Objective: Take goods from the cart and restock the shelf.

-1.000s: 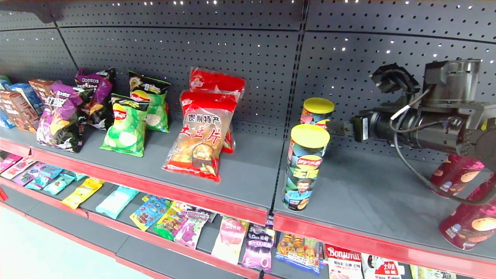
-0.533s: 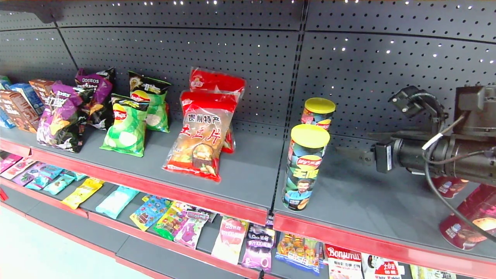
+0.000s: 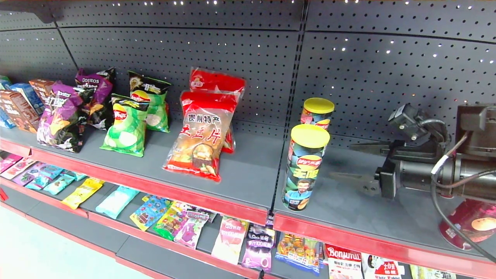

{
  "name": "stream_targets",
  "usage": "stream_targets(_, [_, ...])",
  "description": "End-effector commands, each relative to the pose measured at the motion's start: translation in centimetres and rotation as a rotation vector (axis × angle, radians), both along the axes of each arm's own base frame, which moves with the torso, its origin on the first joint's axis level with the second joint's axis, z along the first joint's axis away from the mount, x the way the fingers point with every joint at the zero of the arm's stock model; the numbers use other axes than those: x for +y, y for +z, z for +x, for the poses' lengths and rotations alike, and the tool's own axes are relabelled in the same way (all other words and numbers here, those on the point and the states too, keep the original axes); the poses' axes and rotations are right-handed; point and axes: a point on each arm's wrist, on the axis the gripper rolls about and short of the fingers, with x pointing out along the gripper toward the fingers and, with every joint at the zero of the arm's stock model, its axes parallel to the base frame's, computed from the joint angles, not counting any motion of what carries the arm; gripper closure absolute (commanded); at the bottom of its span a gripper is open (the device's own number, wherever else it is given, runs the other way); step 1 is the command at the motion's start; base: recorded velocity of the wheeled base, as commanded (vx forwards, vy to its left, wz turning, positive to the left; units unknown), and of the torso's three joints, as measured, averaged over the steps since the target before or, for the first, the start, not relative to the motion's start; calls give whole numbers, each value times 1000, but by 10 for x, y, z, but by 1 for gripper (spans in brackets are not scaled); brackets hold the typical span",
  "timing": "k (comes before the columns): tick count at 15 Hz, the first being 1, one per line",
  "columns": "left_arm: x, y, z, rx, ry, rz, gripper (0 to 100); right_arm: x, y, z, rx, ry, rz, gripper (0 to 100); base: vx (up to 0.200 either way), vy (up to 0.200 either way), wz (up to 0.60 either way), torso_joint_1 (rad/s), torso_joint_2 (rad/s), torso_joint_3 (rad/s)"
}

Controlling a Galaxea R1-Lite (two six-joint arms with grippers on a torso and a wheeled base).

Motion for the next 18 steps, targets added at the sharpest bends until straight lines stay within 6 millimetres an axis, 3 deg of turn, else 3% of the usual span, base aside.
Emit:
stream_targets(1, [0,0,0,1,0,0,0,4,-8,3,28,22,-4,0,0,0,0,0,0,0])
stream_targets(12, [0,0,0,1,0,0,0,15,-26,18,57,152,-20,0,0,0,0,0,0,0])
stream_targets(18, [0,0,0,1,0,0,0,26,-34,38,55,222,-28,0,0,0,0,0,0,0])
